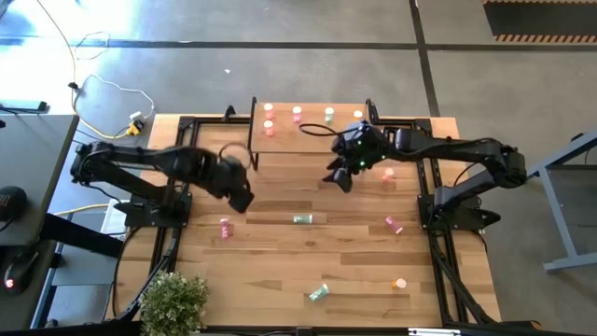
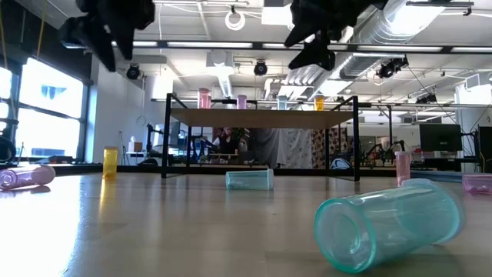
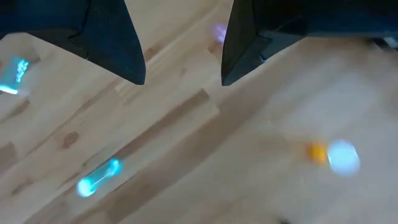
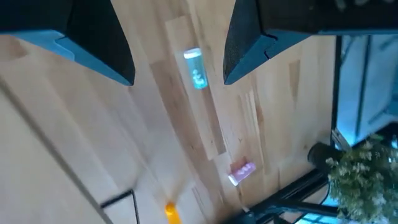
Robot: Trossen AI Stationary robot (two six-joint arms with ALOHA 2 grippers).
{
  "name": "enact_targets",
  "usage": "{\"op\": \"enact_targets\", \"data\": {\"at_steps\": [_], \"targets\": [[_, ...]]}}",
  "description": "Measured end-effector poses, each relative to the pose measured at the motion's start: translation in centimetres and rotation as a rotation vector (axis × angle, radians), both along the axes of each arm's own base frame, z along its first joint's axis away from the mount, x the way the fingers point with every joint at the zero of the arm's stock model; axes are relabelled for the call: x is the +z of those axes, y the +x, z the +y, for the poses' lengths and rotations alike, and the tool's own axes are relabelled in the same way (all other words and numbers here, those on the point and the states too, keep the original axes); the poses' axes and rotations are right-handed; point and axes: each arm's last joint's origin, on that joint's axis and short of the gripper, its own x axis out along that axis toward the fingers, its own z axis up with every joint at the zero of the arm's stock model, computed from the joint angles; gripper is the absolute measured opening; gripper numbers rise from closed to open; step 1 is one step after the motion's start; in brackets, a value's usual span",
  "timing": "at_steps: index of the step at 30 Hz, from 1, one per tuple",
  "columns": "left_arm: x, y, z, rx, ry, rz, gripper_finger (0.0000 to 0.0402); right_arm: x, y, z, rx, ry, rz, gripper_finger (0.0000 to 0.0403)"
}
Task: Pick and place medicine bottles onto shelf by color
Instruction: Put the left violet pill bottle on the shelf aligned with the other violet pill bottle
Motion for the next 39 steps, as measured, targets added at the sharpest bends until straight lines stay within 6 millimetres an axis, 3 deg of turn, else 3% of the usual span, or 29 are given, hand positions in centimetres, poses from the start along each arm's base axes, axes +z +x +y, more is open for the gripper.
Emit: {"op": "enact_targets", "data": {"at_steps": [8,16,22,39], "targets": [[-5.2,0.1,-3.9,0.240,-0.109,0.035,0.0202,1.9,-0.3,-0.9,0.059,-0.110,-0.019,0.0236],[-8.2,-1.0,-6.4,0.413,-0.113,0.085,0.0202,2.5,-0.5,-1.1,0.098,-0.168,-0.010,0.0236],[-9.9,-1.8,-7.7,0.505,-0.108,0.129,0.0202,2.3,-0.7,-1.1,0.109,-0.172,0.012,0.0236],[-14.7,0.2,-9.1,0.663,-0.030,0.275,0.0202,2.0,-0.9,-1.0,0.134,-0.184,0.048,0.0236]]}}
